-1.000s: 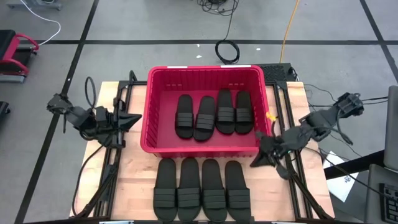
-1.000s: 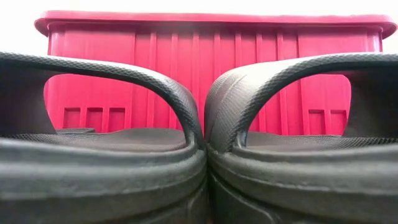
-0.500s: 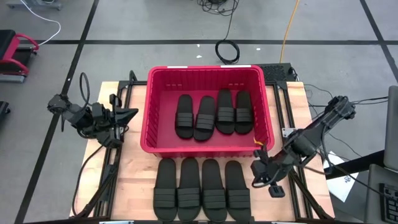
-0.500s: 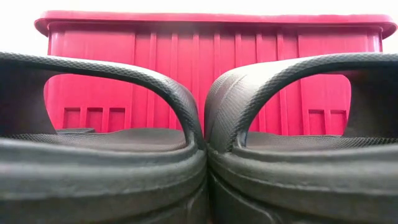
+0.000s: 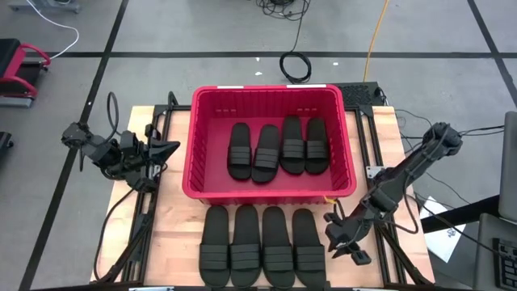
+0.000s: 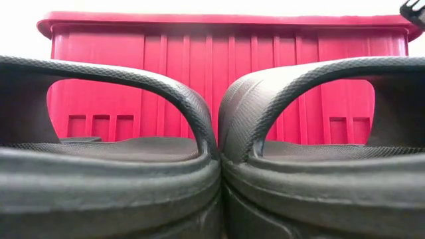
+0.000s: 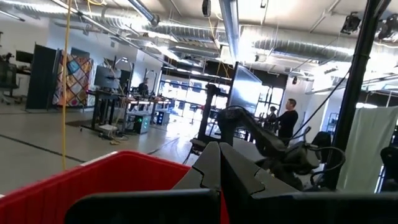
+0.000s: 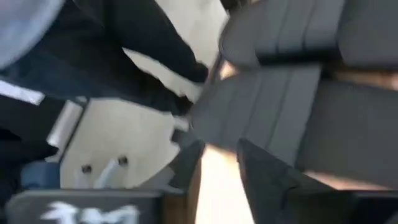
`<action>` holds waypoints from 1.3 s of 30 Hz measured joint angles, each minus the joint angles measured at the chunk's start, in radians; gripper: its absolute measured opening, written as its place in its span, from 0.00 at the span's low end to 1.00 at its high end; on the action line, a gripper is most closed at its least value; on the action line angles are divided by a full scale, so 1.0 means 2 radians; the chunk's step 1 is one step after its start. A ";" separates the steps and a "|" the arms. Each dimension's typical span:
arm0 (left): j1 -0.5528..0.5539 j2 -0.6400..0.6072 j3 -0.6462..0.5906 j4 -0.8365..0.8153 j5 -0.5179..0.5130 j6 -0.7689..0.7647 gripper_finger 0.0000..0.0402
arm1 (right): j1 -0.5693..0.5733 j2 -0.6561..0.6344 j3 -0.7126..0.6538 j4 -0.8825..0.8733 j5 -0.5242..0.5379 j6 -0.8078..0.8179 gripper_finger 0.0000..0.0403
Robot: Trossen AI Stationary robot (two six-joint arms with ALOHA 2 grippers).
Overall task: Pick and place slides into bin
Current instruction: Put the black slides into the red bin
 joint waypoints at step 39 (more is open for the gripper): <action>0.000 0.000 0.000 -0.056 0.040 -0.002 0.00 | -0.056 0.172 -0.015 0.138 -0.067 0.096 0.45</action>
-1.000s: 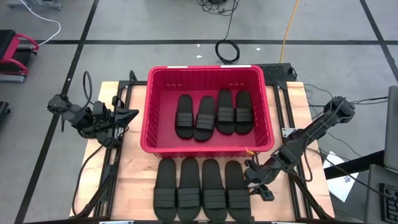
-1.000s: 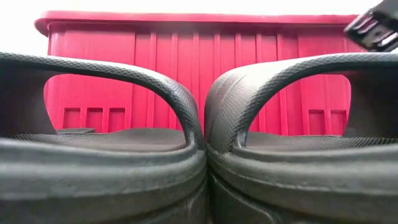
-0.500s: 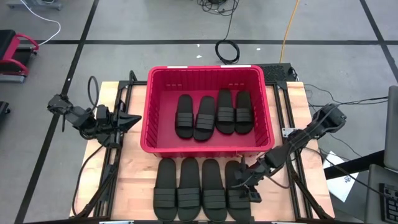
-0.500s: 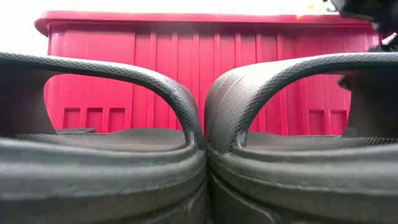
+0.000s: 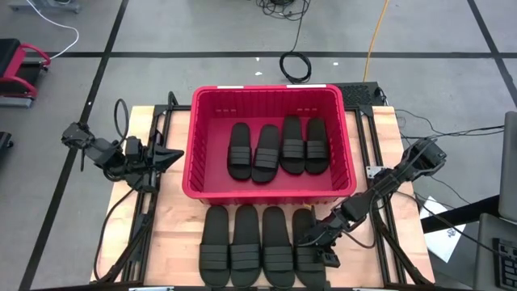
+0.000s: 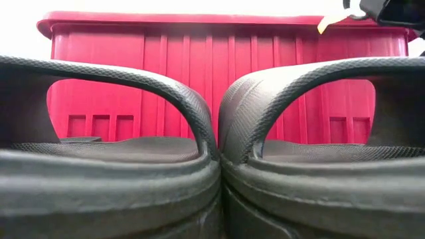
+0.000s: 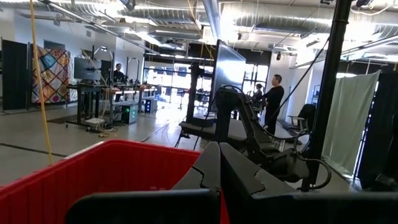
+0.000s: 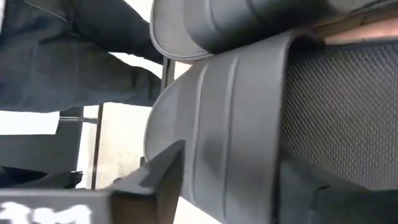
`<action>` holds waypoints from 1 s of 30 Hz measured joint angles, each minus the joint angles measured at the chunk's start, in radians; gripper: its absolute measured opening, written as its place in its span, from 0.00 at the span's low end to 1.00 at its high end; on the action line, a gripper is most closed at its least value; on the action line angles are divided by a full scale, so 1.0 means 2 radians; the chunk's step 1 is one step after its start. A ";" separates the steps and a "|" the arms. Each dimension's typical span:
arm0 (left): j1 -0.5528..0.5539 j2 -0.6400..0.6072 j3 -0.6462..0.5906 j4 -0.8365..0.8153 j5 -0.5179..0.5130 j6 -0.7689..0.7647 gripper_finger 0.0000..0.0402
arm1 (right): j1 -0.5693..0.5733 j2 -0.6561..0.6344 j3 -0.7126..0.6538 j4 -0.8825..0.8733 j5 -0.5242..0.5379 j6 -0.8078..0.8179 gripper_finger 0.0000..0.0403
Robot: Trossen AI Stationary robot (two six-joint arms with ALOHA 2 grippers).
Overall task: Pick and place slides into bin
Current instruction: Put the black slides into the red bin
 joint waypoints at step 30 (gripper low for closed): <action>0.000 0.000 0.000 -0.072 0.018 -0.027 0.00 | -0.044 -0.140 0.353 -0.383 0.082 -0.070 0.01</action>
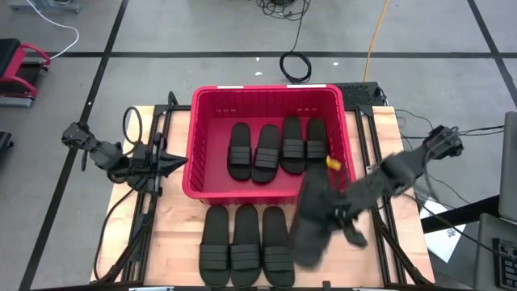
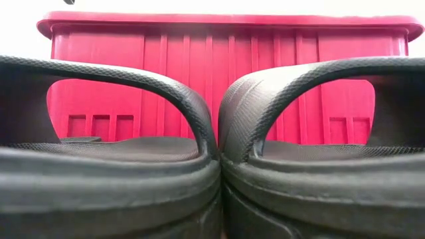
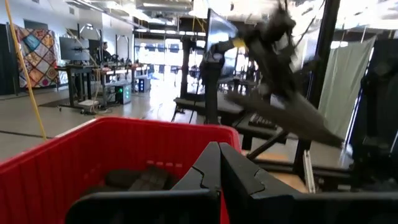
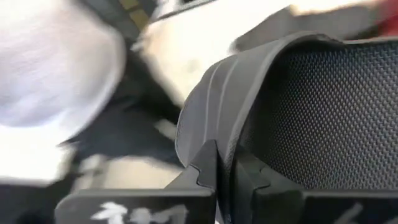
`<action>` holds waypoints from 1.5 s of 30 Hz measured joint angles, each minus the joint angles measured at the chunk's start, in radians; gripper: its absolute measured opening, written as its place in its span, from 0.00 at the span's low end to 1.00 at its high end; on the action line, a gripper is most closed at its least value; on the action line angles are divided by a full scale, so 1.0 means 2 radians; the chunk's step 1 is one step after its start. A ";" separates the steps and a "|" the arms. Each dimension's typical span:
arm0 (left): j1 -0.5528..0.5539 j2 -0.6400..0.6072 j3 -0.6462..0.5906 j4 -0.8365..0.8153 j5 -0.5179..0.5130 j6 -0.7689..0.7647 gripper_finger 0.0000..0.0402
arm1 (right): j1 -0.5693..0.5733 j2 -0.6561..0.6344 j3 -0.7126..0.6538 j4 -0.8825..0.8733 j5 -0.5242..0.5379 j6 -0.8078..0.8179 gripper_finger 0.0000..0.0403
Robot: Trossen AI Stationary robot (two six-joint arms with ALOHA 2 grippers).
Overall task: Pick and place slides into bin
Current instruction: Put the black slides into the red bin
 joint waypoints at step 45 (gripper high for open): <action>0.041 0.000 0.000 -0.038 -0.076 0.005 0.00 | -0.561 0.122 -0.070 -0.298 -0.184 -0.587 0.01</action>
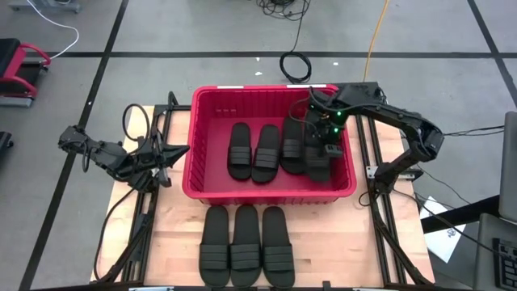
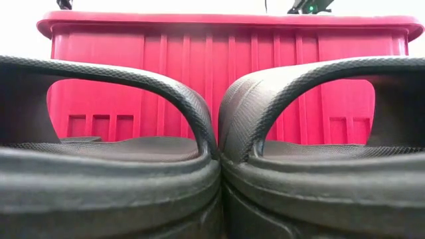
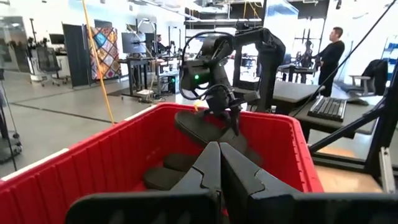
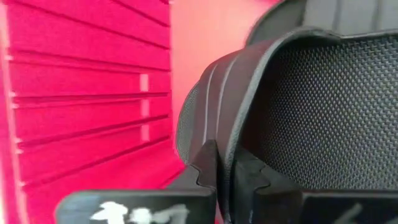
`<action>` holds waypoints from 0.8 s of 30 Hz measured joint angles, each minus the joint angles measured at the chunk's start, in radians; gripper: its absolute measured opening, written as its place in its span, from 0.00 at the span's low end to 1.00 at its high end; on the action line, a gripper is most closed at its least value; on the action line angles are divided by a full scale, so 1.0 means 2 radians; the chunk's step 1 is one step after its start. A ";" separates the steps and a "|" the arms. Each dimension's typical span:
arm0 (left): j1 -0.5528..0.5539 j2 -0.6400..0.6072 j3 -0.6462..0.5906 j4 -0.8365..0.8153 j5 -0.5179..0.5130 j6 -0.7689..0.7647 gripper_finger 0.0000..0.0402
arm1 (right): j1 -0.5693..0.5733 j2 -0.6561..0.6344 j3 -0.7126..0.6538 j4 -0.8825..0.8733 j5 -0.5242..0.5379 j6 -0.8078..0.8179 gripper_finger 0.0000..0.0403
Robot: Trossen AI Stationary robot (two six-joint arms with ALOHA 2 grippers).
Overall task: Pick and place slides into bin
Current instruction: Put the black slides into the red bin
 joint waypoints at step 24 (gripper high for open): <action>0.000 -0.010 0.000 -0.004 -0.040 0.050 0.00 | -0.032 0.000 -0.030 -0.011 -0.054 -0.040 0.01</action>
